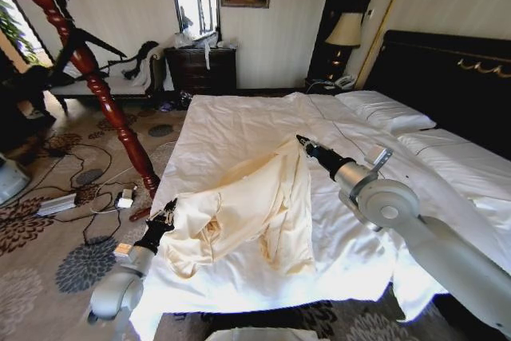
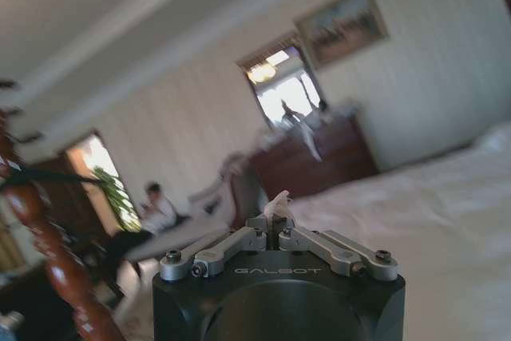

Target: Pick up the clothes from the bed and hang them on the clothes hanger.

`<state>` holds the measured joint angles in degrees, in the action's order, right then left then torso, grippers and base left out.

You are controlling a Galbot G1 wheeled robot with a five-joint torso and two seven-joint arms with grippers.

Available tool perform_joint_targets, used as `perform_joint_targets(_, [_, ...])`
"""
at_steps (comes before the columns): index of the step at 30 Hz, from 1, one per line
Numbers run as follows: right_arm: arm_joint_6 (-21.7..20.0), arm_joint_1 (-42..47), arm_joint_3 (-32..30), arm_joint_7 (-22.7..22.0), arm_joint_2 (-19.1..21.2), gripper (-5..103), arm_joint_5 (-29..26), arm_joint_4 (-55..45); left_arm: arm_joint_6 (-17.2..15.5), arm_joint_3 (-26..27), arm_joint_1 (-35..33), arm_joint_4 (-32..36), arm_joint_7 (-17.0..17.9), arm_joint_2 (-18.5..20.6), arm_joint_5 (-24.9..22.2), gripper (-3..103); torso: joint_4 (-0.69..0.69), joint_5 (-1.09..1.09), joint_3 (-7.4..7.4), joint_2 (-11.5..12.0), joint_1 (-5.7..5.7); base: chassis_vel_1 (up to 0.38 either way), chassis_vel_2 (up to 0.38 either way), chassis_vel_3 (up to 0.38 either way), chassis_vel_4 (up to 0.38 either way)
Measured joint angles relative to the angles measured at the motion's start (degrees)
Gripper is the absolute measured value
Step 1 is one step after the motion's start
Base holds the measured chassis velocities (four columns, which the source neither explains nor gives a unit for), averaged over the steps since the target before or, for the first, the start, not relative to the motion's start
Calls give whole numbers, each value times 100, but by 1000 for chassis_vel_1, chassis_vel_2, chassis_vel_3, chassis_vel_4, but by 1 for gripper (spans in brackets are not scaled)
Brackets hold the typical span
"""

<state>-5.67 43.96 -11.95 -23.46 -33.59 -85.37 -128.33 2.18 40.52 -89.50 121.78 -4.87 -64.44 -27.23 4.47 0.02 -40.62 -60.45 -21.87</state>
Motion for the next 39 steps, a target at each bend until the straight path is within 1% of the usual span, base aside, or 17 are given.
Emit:
perform_joint_targets(1, [247, -39, -38, 329, 31, 1, 115, -5, -44, 170, 41, 234, 80, 93, -242, 1, 1, -1, 1, 0, 0, 0, 0, 0, 0])
perform_joint_targets(2, [247, -39, -38, 329, 31, 1, 115, -5, -44, 170, 41, 234, 80, 93, -242, 1, 1, -1, 1, 0, 0, 0, 0, 0, 0])
perform_joint_targets(5, [772, -324, -119, 938, 107, 1, 438, 34, -359, 888, 205, 828, 373, 715, -1232, 1, -2, -4, 0, 0, 0, 0, 0, 0, 0])
perform_joint_targets(6, [772, -324, -119, 938, 107, 1, 438, 34, -359, 888, 205, 828, 373, 715, -1232, 1, -2, -4, 0, 0, 0, 0, 0, 0, 0])
perform_joint_targets(8, [866, -493, -141, 987, 125, 1, 702, 74, -579, 1362, 291, 1014, 558, 1298, -1866, 1, 0, -4, 0, 0, 0, 0, 0, 0, 0])
perform_joint_targets(9, [912, -676, -174, 971, 131, 1, 1033, 89, -747, 1950, 332, 1112, 726, 1996, -2480, 1, 1, -3, 0, 0, 0, 0, 0, 0, 0])
perform_joint_targets(10, [912, -676, -174, 971, 131, 1, 1033, 89, -747, 1950, 332, 1112, 726, 1996, -2480, 1, 1, -3, 0, 0, 0, 0, 0, 0, 0])
perform_joint_targets(15, [1156, -1095, -404, 780, 119, 1, 1247, -83, -1060, 3388, 361, 1197, 1263, 3248, -3881, 1, 0, -2, 0, -1, -1, 0, 0, 0, 0])
perform_joint_targets(17, [1179, -1121, -462, 772, 129, 1, 1265, -114, -1088, 3522, 360, 1217, 1323, 3325, -3990, 1, -1, -2, 0, 0, -1, 0, 0, 0, 0])
perform_joint_targets(20, [1222, -1168, -1064, 745, 349, 1, 1200, -331, -1301, 4417, 349, 1387, 1642, 3652, -4775, 1, 1, -2, 0, 0, -1, 0, 0, 0, 0])
perform_joint_targets(21, [1222, -1168, -1064, 745, 349, 1, 1200, -331, -1301, 4417, 349, 1387, 1642, 3652, -4775, 1, 1, -2, 0, 0, -1, 0, 0, 0, 0])
perform_joint_targets(24, [1241, -1148, -1697, 784, 653, 1, 1121, -435, -1391, 5113, 335, 1415, 1698, 3806, -5222, 1, 1, 0, 1, -1, 0, 0, 0, 0, 0])
perform_joint_targets(28, [1168, -915, -1819, 709, 776, 1, 1357, -489, -1420, 5069, 239, 1494, 1706, 3607, -5151, 1, 4, 0, 2, -3, 0, 0, 0, 0, 0])
perform_joint_targets(31, [354, -234, -1236, -168, 693, 1, 1689, -596, -1515, 4014, -72, 1792, 1919, 2841, -4281, 1, -4, -5, 0, -1, -1, 0, 0, 0, 0])
perform_joint_targets(32, [354, -234, -1236, -168, 693, 1, 1689, -596, -1515, 4014, -72, 1792, 1919, 2841, -4281, 1, -4, -5, 0, -1, -1, 0, 0, 0, 0])
perform_joint_targets(35, [-513, 9, -700, -912, 593, 1, 1155, -803, -1627, 3439, -90, 1810, 1973, 2342, -3508, 1, 0, -1, 0, 0, -1, 0, 0, 0, 0])
perform_joint_targets(39, [-748, 33, -582, -1055, 609, 1, 896, -940, -1699, 3305, 10, 1708, 2093, 2317, -3556, 1, -1, -2, 1, 0, 0, 0, 0, 0, 0])
